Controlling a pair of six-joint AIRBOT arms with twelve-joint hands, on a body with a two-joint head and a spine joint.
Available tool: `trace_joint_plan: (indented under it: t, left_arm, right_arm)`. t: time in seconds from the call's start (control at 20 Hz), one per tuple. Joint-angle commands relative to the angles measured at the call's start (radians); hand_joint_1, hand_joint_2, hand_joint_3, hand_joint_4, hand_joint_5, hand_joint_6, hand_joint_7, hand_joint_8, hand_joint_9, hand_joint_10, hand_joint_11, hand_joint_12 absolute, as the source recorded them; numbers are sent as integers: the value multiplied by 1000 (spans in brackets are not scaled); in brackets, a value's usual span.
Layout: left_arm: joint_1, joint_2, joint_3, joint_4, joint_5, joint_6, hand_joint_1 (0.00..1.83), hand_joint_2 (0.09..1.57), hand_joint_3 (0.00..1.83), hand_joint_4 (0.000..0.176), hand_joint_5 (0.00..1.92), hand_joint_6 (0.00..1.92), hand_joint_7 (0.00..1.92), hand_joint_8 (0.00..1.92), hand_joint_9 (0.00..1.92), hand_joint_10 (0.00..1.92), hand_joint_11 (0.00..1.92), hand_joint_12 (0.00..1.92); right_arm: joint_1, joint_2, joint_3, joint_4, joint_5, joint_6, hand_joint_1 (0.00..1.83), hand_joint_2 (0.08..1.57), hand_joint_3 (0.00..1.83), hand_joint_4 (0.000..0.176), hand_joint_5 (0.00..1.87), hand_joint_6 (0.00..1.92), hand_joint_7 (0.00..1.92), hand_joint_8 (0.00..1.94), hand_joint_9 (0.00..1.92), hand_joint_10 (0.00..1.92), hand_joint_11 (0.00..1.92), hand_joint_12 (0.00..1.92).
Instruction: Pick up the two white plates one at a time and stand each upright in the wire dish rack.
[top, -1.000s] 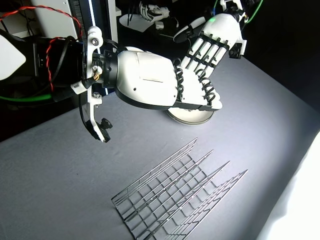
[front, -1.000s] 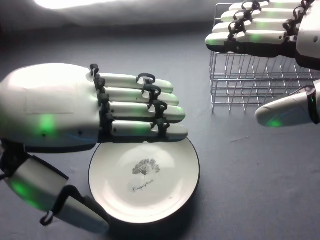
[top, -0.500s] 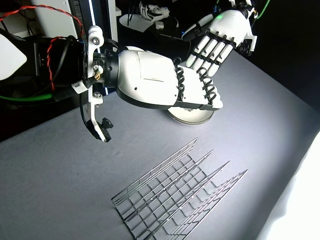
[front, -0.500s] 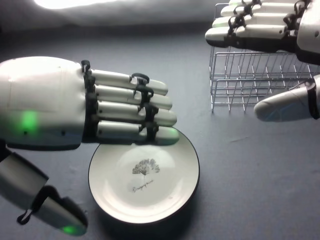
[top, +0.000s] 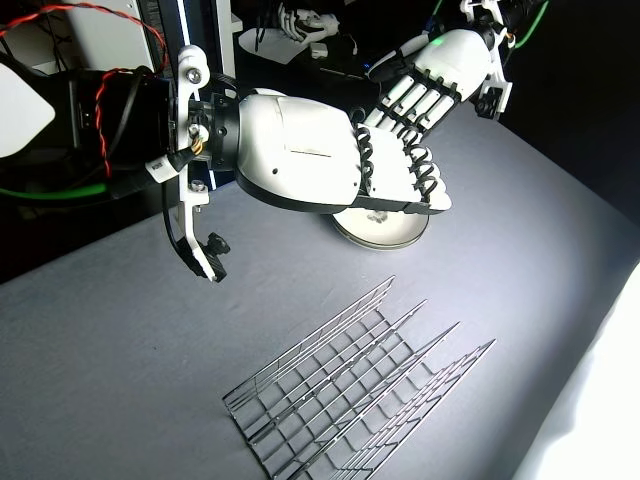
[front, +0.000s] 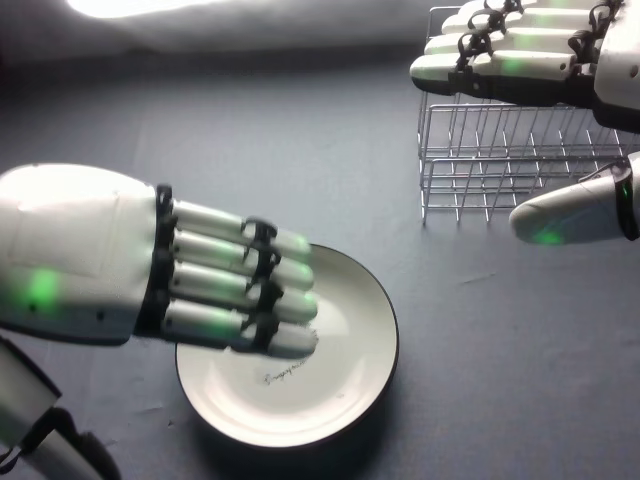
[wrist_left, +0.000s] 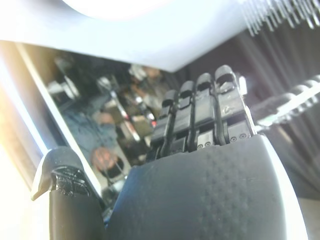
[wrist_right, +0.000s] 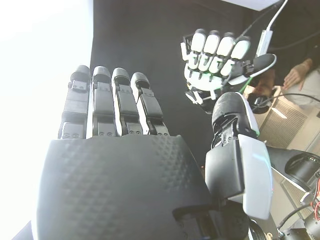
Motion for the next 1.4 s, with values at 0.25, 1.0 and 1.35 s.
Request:
trace_joint_plan:
  t: [0.25, 1.0, 1.35]
  left_arm:
    - [68, -62, 87, -53, -55, 40, 0, 1022, 0, 0, 0, 0, 0, 0, 0, 0, 0, 0]
    - [179, -175, 244, -39, -32, 128, 0, 1046, 7, 0, 0, 0, 0, 0, 0, 0, 0, 0]
    - [187, -205, 318, -10, -32, 129, 0, 1000, 0, 0, 0, 0, 0, 0, 0, 0, 0, 0]
  right_arm:
    - [-3, 4, 21, 23, 138, 3, 0, 1163, 14, 0, 39, 14, 11, 4, 0, 0, 0, 0]
    - [-62, -29, 97, -154, 258, 19, 0, 1132, 0, 0, 12, 0, 0, 0, 0, 0, 0, 0]
    - [-35, -88, 167, -262, 287, 29, 0, 1059, 0, 0, 47, 4, 26, 2, 24, 2, 40, 18]
